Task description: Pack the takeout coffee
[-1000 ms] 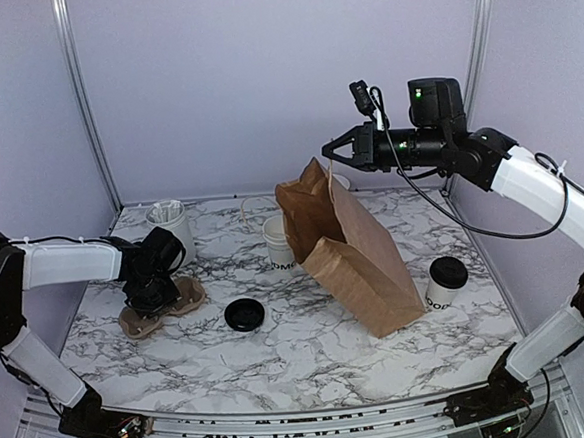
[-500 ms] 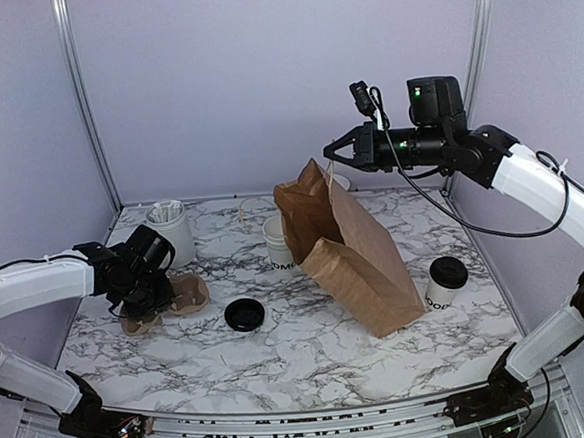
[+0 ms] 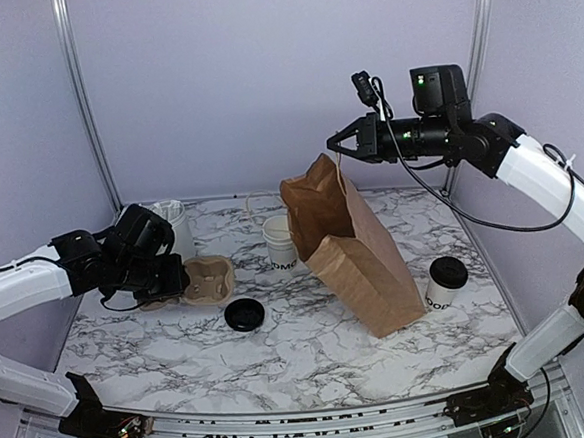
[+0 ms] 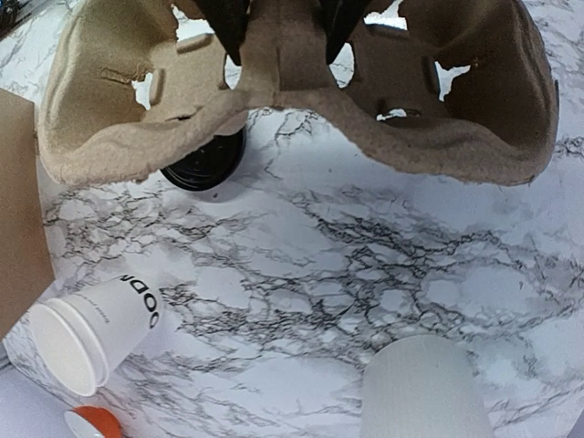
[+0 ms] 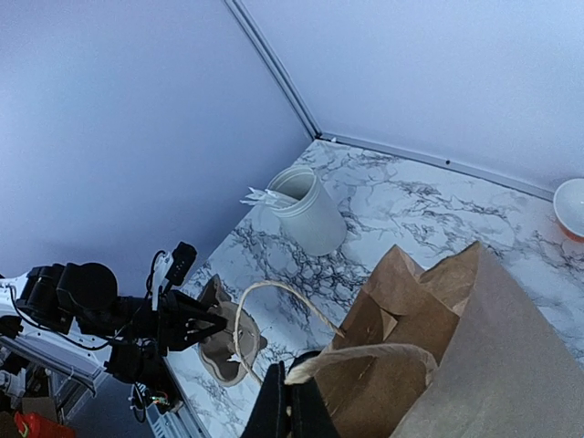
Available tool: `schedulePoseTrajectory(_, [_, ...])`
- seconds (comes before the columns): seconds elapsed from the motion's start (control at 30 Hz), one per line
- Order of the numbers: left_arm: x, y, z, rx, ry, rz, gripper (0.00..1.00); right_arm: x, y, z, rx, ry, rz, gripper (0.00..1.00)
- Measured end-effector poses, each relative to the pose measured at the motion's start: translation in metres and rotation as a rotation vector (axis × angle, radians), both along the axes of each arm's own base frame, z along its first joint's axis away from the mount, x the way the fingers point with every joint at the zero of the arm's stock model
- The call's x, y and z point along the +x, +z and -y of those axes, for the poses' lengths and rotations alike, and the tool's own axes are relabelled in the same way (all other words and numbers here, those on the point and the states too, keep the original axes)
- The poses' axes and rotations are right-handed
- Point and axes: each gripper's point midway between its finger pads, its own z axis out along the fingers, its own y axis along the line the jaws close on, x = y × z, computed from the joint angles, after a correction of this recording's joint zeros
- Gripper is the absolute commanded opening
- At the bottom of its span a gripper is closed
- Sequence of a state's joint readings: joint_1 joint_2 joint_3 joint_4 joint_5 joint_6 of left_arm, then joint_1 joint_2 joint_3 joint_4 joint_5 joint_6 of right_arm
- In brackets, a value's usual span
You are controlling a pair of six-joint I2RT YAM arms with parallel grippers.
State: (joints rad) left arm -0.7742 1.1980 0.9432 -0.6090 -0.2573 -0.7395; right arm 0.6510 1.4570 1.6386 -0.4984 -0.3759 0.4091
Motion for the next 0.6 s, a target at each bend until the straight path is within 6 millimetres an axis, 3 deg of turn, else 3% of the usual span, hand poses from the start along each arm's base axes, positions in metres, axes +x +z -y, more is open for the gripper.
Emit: schedulePoseTrajectory(0.6, [0.008, 0.147, 0.039, -0.002, -0.402, 0.360, 0.27, -0.022, 0.013, 0.001, -0.051, 0.108, 0.046, 0.00])
